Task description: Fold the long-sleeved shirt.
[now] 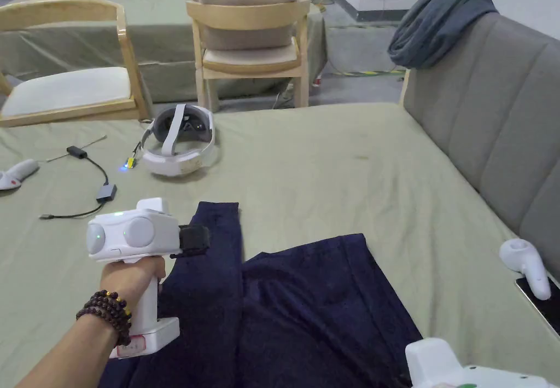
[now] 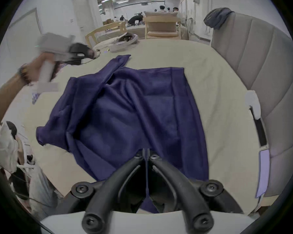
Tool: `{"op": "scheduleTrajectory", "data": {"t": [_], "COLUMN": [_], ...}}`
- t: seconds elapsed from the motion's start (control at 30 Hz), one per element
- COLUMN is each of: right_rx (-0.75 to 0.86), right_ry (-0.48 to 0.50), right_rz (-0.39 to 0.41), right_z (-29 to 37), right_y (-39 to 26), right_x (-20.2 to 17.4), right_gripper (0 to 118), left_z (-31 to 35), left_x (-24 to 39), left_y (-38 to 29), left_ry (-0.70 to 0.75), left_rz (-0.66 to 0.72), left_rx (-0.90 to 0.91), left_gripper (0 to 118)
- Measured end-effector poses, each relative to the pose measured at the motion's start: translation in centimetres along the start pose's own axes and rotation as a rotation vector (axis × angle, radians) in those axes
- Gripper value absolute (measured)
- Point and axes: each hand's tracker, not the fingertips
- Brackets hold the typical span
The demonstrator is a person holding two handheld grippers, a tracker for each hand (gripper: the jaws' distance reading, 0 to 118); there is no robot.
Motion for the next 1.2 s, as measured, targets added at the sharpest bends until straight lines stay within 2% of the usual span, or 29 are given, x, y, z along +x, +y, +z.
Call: {"op": "scheduleTrajectory", "data": {"t": [0.1,0.13,0.2,0.23,0.27,0.3,0.33,0.37,0.43,0.57,0.67,0.77,0.93,1.07,1.1,1.17,1.2], "right_rx": [-0.036,-0.046,-0.078,-0.093,-0.105,-0.116,-0.122,-0.128,-0.132,-0.093,-0.043,-0.005,0.056,0.109,0.115,0.127,0.131], "right_ry": [0.017,0.017,0.021,0.014,0.000,-0.012,-0.015,-0.013,-0.012,-0.038,-0.033,-0.038,-0.016,-0.001,0.002,0.011,0.011], "right_rz": [-0.001,-0.009,-0.022,-0.026,-0.028,-0.032,-0.032,-0.033,-0.049,-0.044,-0.045,-0.030,-0.015,-0.025,-0.026,-0.019,-0.017], "right_z": [-0.4,-0.7,-0.4,-0.5,-0.7,-0.8,-1.0,-1.3,-1.8,-1.3,-0.1,0.5,2.5,4.1,4.5,5.4,6.1], "right_y": [-1.2,-1.4,-2.8,-3.2,-3.6,-3.9,-4.1,-4.3,-4.2,-3.3,-2.3,-1.6,-1.9,-3.1,-3.3,-4.0,-4.4], "right_x": [-0.9,-1.1,-0.9,-0.8,-0.6,-0.5,-0.4,-0.1,0.5,0.9,1.0,0.4,-0.7,-1.3,-1.5,-1.7,-1.6], "right_gripper": [1,1,1,1,1,1,1,1,1,1,1,1,1,1,1,1,1], "left_z": [-4.5,-5.5,-6.6,-5.9,-5.7,-4.6,-3.7,-3.1,-0.8,8.7,16.4,21.4,19.6,14.9,14.7,14.9,15.8], "left_x": [-0.5,-0.3,0.9,1.8,2.7,3.5,4.0,4.3,4.7,5.2,4.8,4.7,3.3,1.8,1.8,0.8,0.1], "left_y": [-0.6,-1.0,-1.9,-1.9,-1.5,-1.1,-1.0,-1.3,-0.7,-1.4,-5.9,-12.2,-23.2,-29.0,-29.8,-30.3,-30.2], "left_ry": [0.049,0.054,0.161,0.153,0.189,0.155,0.094,0.115,0.004,-0.146,-0.249,-0.323,-0.330,-0.216,-0.187,-0.187,-0.222], "left_rz": [0.088,0.066,-0.022,-0.088,-0.084,-0.108,-0.137,-0.171,-0.166,-0.182,-0.177,-0.188,-0.152,-0.128,-0.140,-0.093,-0.020], "left_rx": [-0.116,-0.139,-0.171,-0.098,-0.148,-0.143,-0.120,-0.062,-0.070,0.088,0.161,0.099,-0.111,-0.195,-0.175,-0.147,-0.124], "left_gripper": [91,82,79,70,46,28,4,3,3,3,3,3,3,4,11,63,90]}}
